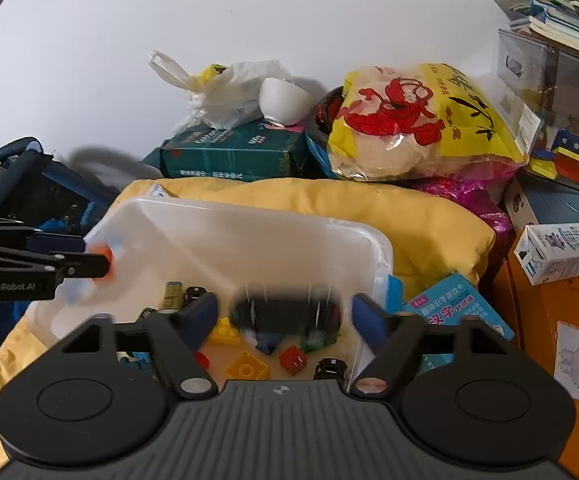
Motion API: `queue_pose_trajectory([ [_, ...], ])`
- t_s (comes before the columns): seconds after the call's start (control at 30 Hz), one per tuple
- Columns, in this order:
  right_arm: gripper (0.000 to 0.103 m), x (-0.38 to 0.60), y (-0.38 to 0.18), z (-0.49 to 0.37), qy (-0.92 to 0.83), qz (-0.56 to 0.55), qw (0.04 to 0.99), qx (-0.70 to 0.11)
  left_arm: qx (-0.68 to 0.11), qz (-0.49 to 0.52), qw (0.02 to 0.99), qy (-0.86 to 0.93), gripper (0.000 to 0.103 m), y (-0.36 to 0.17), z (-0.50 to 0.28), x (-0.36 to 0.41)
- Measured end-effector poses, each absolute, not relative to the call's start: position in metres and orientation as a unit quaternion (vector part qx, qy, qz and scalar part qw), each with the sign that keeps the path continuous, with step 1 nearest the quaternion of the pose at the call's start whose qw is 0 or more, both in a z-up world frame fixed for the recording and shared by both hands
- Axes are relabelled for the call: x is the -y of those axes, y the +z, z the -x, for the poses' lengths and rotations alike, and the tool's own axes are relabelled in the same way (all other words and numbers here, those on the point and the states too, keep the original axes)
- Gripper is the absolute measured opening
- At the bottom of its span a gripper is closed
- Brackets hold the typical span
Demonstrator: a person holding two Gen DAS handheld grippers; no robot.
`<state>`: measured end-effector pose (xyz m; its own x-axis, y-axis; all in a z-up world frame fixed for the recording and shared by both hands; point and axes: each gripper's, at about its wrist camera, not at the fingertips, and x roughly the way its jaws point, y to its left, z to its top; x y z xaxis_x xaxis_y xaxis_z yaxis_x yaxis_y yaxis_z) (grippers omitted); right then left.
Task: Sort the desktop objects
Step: 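Open both tools to drop the orange brick and black car into the bin, then grasp a wooden cube with the left tool while the right tool grasps a frog block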
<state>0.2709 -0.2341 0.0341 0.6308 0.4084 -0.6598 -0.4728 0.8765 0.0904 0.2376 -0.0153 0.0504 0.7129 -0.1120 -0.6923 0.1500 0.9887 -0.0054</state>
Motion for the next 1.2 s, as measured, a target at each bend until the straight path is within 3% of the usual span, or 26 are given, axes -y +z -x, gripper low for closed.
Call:
queue_pose_trajectory([
  [0.27,0.079,0.246,0.037,-0.245,0.253,0.039,0.909,-0.330,-0.345,-0.027,0.934,-0.084,0.054,0.048,-0.202,0.009],
  [0.57,0.079,0.258,-0.010,-0.116,0.324,0.070,0.879,-0.342,-0.310,-0.020,0.944,-0.115,0.060,0.022,-0.092,0.012],
  [0.8,0.077,0.259,-0.065,-0.051,0.356,0.109,0.837,-0.401,-0.353,-0.016,0.923,-0.151,0.060,-0.017,-0.037,0.029],
  [1.13,0.077,0.271,-0.070,-0.044,0.328,0.120,0.842,-0.412,-0.394,-0.025,0.896,-0.202,0.062,-0.067,-0.026,0.072],
  [1.2,0.077,0.272,-0.070,-0.043,0.326,0.118,0.843,-0.412,-0.398,-0.028,0.893,-0.210,0.055,-0.070,-0.029,0.078],
])
